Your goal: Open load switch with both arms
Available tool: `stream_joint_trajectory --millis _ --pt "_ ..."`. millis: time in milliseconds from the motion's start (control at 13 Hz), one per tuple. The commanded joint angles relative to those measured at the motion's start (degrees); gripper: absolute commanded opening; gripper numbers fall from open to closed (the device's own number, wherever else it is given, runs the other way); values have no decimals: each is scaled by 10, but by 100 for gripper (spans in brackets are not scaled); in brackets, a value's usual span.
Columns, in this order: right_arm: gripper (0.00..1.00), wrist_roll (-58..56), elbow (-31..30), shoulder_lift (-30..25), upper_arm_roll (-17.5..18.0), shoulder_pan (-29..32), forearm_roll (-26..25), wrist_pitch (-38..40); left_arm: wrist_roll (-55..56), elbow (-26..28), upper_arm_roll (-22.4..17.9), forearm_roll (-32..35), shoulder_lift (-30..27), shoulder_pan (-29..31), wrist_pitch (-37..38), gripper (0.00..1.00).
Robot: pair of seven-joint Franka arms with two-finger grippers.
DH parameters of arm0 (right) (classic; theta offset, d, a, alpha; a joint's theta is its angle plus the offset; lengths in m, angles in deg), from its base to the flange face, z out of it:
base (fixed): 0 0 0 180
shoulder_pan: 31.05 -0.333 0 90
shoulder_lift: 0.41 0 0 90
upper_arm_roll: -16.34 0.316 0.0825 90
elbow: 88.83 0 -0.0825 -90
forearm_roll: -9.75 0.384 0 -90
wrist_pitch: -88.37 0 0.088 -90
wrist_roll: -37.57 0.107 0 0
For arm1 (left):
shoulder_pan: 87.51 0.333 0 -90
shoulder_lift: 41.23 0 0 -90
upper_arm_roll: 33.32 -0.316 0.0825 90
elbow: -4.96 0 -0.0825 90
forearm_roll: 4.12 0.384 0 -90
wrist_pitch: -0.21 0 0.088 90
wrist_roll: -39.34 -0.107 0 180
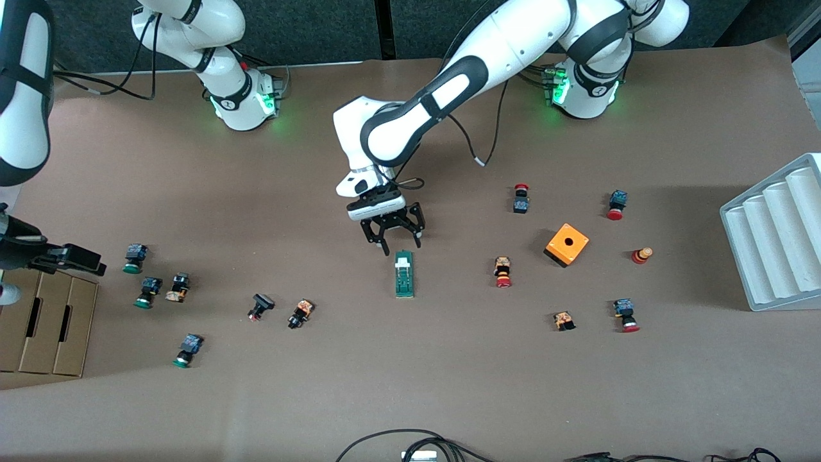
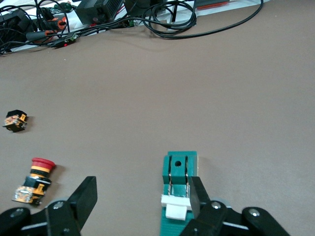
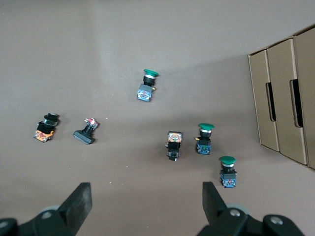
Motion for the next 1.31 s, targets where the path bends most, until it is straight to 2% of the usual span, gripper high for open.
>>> stream_joint_trajectory --millis 0,154,308,385,540,617,925,1233 --pt "100 2 9 1 2 -5 9 10 -85 9 16 -55 -37 25 0 95" --pt "100 3 8 -1 8 0 10 8 -167 9 11 -132 -72 30 2 96" --pt "100 4 8 1 15 4 7 10 -286 9 14 -215 -115 81 4 97" --pt "100 5 8 0 44 22 -3 9 -341 9 13 -265 -136 96 6 98" --pt "100 10 9 -1 158 119 -32 9 -423 9 12 -338 -173 134 15 99" --pt "100 15 9 -2 181 138 -32 10 -446 9 13 -367 -184 151 32 99" --pt "100 82 28 -4 183 137 -31 24 -560 -4 13 -451 -219 217 109 99" --pt "100 81 34 -9 184 138 -29 54 -662 -88 12 -524 -226 295 240 99"
